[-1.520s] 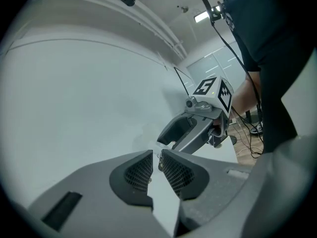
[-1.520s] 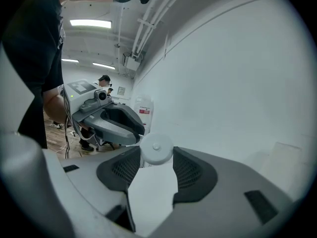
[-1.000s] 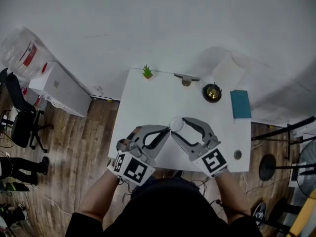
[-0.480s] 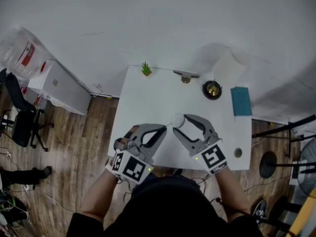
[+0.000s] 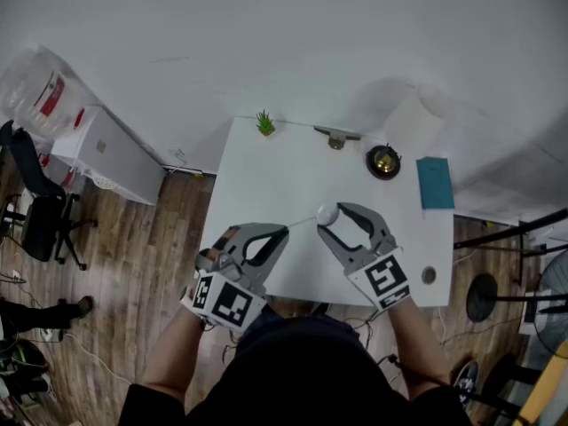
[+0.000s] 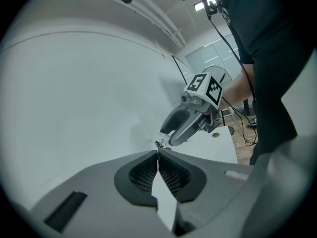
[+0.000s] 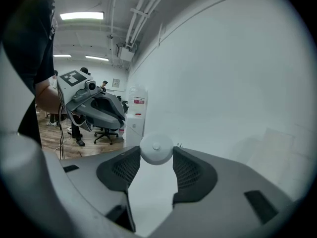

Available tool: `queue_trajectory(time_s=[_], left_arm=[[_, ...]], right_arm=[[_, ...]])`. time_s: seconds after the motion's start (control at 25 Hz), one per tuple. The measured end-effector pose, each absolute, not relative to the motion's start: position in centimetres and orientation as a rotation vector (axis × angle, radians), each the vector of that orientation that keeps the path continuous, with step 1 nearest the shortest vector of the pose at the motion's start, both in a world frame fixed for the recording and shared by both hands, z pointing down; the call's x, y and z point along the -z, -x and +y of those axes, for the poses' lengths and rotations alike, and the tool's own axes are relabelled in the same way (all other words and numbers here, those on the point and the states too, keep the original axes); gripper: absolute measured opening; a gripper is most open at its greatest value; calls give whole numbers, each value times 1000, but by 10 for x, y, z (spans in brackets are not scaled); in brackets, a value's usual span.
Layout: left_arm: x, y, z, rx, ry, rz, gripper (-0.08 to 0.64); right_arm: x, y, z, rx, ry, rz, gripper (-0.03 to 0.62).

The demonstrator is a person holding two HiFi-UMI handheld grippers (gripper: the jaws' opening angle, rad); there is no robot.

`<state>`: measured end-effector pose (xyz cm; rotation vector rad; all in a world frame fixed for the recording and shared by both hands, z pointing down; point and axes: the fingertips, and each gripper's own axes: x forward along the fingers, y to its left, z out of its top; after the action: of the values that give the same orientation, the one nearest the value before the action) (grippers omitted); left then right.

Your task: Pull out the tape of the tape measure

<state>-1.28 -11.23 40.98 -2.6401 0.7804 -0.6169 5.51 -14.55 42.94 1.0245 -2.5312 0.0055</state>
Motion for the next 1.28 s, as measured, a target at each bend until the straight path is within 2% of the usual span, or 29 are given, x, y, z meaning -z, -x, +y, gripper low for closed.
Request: queue_trajectory(time_s=[0.6, 0.8, 1.28], left_arm=[[-411, 47, -119, 610, 2660, 871, 9], [-407, 57, -126, 495, 2715, 948, 9], [-407, 75, -132, 528, 2697, 1023, 9]], right_arm=[[-433, -87, -154, -37, -1121, -2472, 213], [-435, -97, -159, -60, -1157, -2450, 213], [-444, -118, -171, -66, -1215, -2411, 213]])
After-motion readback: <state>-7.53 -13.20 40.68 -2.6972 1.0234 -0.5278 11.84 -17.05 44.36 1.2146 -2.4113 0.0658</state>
